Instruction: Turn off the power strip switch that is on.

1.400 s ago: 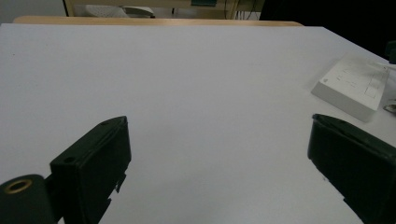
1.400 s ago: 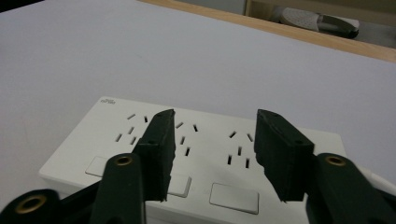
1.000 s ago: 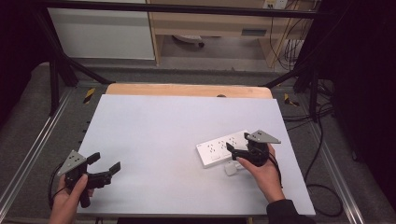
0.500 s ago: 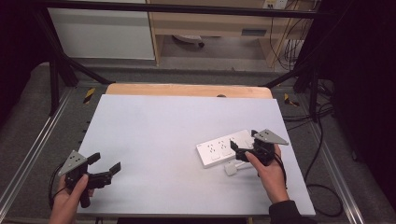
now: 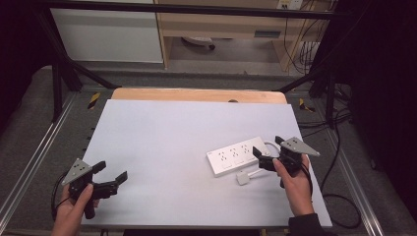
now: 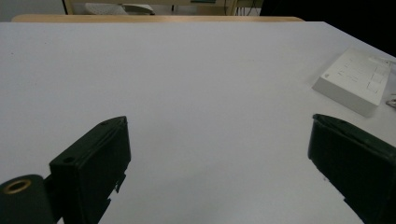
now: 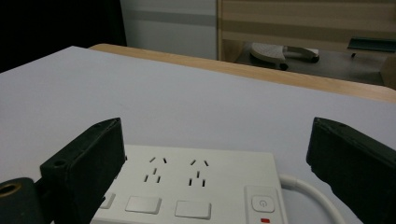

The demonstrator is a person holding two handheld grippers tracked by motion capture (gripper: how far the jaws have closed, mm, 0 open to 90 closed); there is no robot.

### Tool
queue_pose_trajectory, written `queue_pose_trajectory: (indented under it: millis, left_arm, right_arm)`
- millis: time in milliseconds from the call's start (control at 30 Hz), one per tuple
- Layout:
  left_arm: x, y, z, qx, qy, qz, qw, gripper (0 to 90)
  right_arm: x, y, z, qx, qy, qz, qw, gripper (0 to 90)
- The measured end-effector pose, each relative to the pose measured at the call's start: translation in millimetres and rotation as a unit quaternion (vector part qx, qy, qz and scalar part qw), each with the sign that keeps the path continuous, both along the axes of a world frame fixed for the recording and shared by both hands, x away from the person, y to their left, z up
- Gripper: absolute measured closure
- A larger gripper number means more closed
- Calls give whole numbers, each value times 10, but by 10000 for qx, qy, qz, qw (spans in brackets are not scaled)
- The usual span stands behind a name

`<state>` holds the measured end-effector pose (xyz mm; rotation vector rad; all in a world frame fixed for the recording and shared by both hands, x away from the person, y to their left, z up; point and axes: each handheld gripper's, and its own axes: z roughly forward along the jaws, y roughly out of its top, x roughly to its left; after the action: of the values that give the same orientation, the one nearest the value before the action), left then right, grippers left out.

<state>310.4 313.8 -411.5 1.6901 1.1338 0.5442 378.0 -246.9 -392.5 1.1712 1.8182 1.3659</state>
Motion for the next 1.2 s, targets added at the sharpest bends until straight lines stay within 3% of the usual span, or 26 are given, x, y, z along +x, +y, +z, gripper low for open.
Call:
queue_pose_trajectory:
  millis: [667,933,1200]
  left_arm:
    - [-1,-1,0,-4,-8,-23,10000,57]
    - [-3,-4,2,-15,-8,-36,10000,57]
    - [0,-7,0,-24,2,-48,10000,57]
  right_arm:
    - [-267,-456,30,135,-163,-415,9989,28]
    - [-346,-618,-24,147,-202,-521,9983,31]
    - [-380,-707,-143,54,-96,-511,9986,36]
